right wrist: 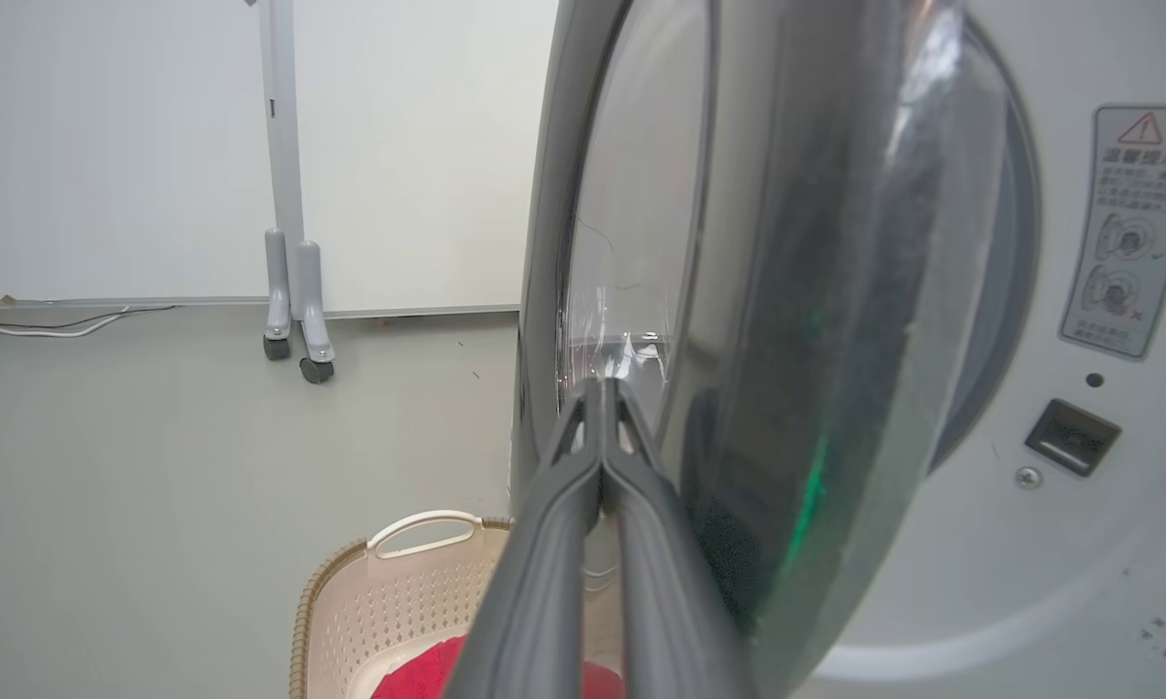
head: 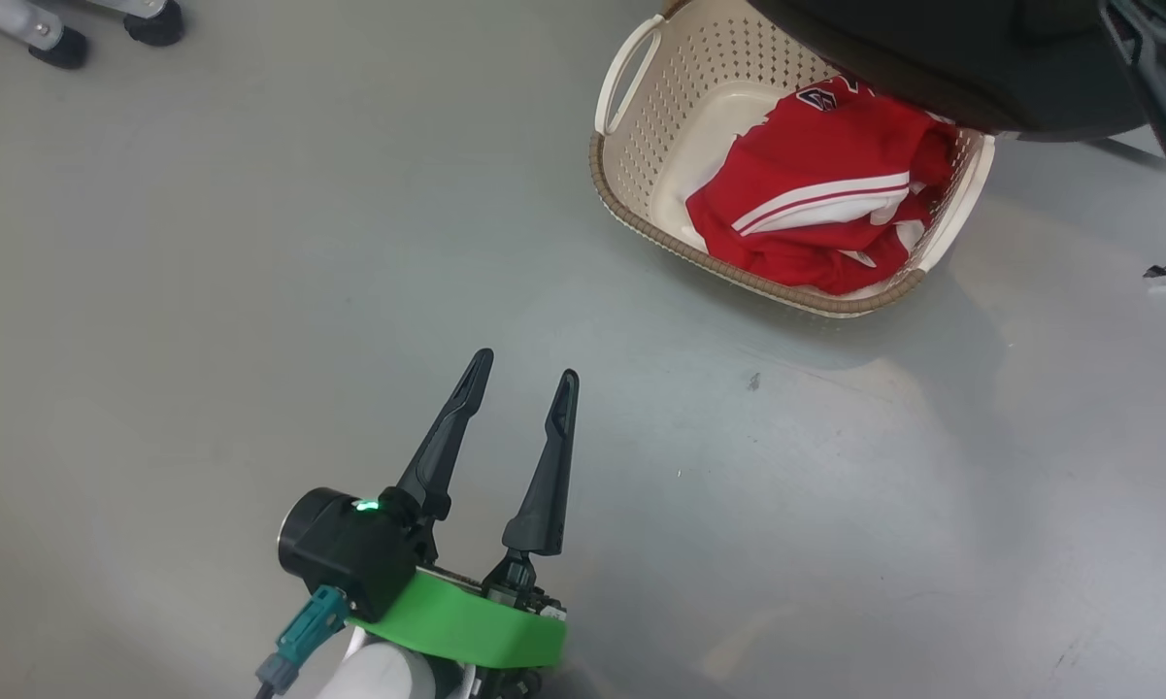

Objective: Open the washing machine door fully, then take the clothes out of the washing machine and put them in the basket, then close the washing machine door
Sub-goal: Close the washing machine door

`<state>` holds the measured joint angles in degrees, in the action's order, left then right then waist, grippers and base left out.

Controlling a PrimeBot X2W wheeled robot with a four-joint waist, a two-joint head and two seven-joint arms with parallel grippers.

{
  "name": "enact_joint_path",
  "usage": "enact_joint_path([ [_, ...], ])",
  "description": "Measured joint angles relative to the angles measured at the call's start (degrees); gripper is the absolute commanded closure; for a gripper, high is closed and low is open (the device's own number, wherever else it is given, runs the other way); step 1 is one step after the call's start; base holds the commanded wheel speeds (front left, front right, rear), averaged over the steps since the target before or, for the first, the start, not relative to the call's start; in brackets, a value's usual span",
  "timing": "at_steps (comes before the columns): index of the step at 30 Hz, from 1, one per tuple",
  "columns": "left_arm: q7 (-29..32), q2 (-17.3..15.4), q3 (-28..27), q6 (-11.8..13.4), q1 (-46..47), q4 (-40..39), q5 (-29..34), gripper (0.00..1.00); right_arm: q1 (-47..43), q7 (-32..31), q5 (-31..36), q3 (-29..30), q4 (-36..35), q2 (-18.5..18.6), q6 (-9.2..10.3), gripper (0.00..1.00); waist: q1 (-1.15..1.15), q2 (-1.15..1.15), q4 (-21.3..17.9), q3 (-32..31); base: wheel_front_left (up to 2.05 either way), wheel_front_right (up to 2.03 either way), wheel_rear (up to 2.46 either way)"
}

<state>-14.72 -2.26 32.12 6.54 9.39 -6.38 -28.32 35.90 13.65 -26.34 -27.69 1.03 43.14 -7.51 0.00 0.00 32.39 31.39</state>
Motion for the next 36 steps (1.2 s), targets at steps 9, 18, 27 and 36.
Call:
enact_joint_path([
  [9,0.0,0.08,0.76,0.25,0.01,-1.93,-1.05,0.0,6.76,-2.57,-0.71,0.1,0.29,3.47,0.0,1.0,0.0,0.0,0.68,2.27,0.0,0.0,0.0],
  [18,0.0,0.13,-0.26,0.26,0.0,-3.38,-1.94,0.0,14.97,-5.06,-1.38,1.44,1.45,5.97,0.0,1.0,0.0,0.0,0.68,5.36,0.0,0.0,0.0],
  [27,0.0,0.21,-0.77,0.26,0.01,-4.03,-3.04,0.0,21.48,-7.49,-1.89,1.45,3.42,7.23,0.0,1.0,0.0,0.0,0.71,7.88,0.0,0.0,0.0],
  [36,0.0,0.36,-0.64,0.27,0.03,-4.45,-3.93,0.0,26.6,-8.72,-1.4,1.12,6.04,7.06,-1.02,1.0,0.0,0.0,0.92,9.51,0.0,0.0,0.0],
])
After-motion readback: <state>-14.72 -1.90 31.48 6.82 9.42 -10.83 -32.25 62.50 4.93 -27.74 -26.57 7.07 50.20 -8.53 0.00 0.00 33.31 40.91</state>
